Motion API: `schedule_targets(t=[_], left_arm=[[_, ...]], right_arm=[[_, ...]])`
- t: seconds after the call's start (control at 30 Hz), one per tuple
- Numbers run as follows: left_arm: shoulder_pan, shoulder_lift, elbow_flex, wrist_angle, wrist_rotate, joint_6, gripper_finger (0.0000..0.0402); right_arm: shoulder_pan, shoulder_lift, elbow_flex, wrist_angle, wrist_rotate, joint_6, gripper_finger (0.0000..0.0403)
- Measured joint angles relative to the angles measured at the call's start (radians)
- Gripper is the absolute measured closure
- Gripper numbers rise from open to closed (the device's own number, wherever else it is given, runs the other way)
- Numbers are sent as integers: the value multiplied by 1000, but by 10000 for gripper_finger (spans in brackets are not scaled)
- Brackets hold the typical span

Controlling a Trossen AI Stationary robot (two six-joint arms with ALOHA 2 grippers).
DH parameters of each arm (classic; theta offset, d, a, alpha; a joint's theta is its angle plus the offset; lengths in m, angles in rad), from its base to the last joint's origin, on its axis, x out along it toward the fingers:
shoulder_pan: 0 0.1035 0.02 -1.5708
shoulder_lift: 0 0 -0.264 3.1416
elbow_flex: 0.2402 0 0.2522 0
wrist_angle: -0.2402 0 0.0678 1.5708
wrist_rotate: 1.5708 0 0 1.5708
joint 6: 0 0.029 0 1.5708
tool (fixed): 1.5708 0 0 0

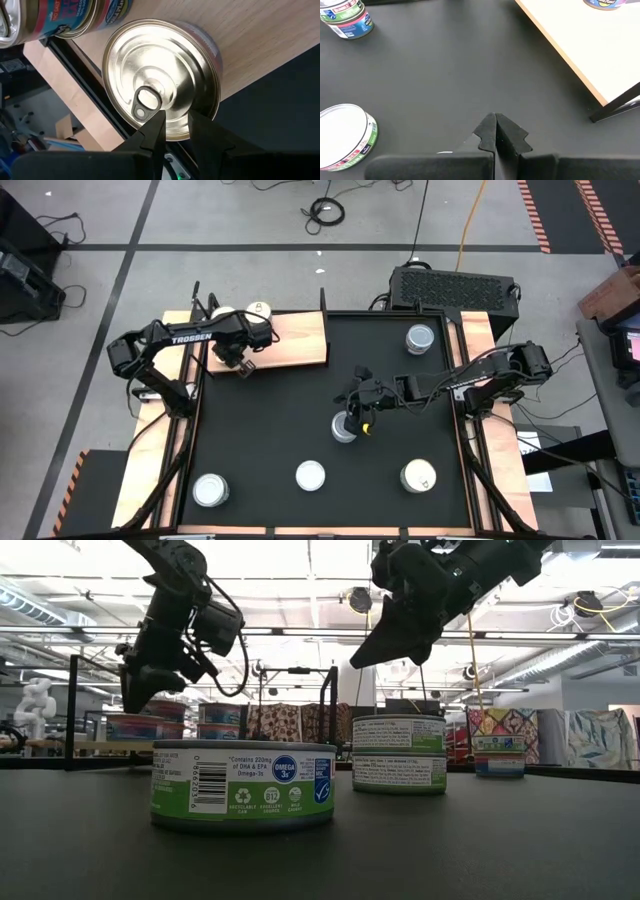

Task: Stack canned seafood by type on shelf
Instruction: Put the blue and pink tuna can on the shelf

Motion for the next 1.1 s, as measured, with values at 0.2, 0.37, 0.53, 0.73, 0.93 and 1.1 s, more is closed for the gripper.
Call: schedule_targets(t=[0.2,0.37,0.53,0.73,0.93,1.1], left_arm=[[0,-1,2,5,-4,26,311],[-4,1,30,19,-9,33,311],[-4,1,104,5,13,55,311],[-22,0,217,-82,21,57,311],[-119,-60,251,-46,170,74,311],[-271,-190,210,104,193,30,311]], right_arm=[[0,0,0,0,0,0,403],[0,0,0,0,0,-3,403],[0,0,0,0,0,-3,403],[0,0,0,0,0,-3,403],[0,0,0,-1,0,-3,403],[17,0,2,-1,-29,53,403]])
